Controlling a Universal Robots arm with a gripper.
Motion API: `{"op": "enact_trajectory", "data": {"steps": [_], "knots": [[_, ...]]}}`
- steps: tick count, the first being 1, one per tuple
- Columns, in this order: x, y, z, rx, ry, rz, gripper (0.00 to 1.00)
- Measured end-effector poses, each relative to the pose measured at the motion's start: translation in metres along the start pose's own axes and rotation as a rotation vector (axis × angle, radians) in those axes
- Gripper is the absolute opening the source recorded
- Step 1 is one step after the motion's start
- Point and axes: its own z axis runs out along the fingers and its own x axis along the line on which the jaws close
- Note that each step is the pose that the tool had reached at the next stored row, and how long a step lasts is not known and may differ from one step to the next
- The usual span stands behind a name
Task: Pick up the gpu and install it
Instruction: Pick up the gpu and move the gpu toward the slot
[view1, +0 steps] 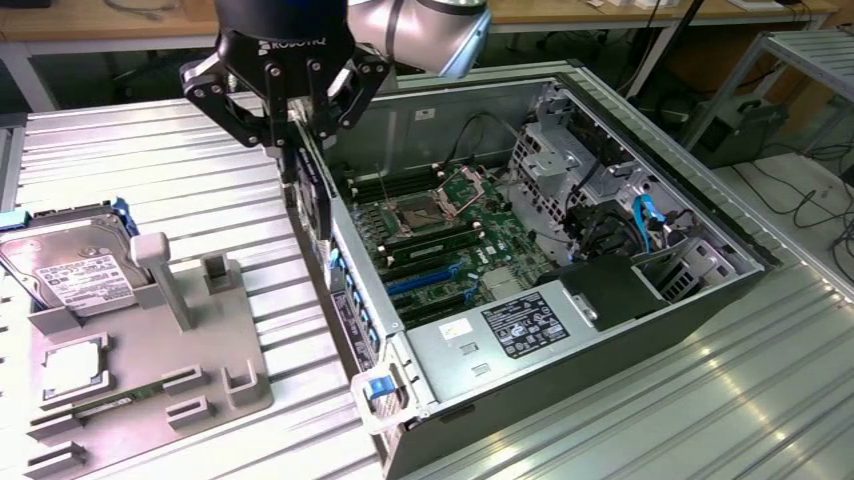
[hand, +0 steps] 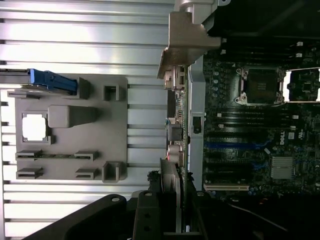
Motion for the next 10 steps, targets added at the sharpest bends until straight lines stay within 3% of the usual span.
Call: {"op": "enact_trajectory", "data": {"steps": [10], "knots": [[-0.016, -0.0004, 0.0005, 0.0000, 0.0000, 0.000, 0.28]]}}
